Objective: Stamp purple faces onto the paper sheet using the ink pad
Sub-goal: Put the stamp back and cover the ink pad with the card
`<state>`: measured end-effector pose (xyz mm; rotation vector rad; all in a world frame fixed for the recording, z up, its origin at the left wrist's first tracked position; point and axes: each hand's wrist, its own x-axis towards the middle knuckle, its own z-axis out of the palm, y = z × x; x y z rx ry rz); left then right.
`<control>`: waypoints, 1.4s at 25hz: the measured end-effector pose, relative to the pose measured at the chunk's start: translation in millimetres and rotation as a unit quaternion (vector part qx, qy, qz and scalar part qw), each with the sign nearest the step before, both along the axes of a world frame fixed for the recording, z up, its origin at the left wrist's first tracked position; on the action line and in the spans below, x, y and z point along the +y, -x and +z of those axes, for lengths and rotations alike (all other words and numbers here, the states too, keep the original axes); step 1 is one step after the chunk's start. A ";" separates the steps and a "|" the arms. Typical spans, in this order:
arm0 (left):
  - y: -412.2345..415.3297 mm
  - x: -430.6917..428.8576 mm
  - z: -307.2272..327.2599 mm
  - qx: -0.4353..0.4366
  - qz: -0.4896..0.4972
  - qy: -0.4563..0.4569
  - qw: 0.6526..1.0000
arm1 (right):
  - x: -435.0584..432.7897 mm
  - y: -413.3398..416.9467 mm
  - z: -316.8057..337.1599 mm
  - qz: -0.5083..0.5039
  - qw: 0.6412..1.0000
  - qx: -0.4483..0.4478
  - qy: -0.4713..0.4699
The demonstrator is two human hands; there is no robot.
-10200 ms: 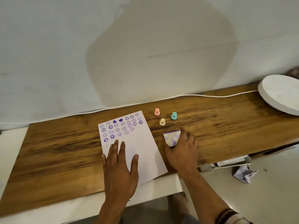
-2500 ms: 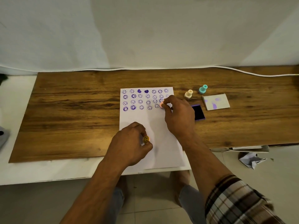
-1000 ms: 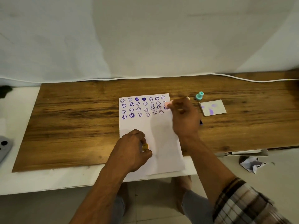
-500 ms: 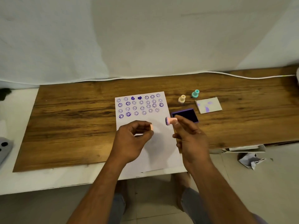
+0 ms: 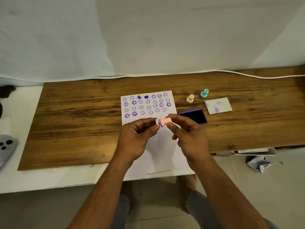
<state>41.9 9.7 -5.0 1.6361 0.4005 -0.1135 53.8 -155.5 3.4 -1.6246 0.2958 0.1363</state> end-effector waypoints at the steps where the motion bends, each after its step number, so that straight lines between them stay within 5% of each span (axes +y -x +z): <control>1: -0.3 0.7 -0.7 0.001 -0.001 0.004 1.000 | -0.3 0.0 0.1 0.004 1.000 -0.002 0.000; 18: 0.5 -5.6 -4.2 -0.002 -0.009 0.009 1.000 | -9.7 -5.7 -6.8 0.062 0.998 -0.012 0.025; 26: 1.8 -10.2 1.5 -0.034 -0.008 -0.124 0.992 | -8.0 -8.6 -5.5 0.028 0.999 0.003 0.016; 31: 5.6 -12.5 0.9 -0.044 -0.012 -0.187 0.981 | -36.2 -54.8 -4.1 -0.083 0.957 -0.079 0.265; 35: 8.4 -5.5 0.3 -0.040 -0.013 -0.217 0.975 | -36.9 -86.8 -14.8 -0.021 0.886 -0.113 0.450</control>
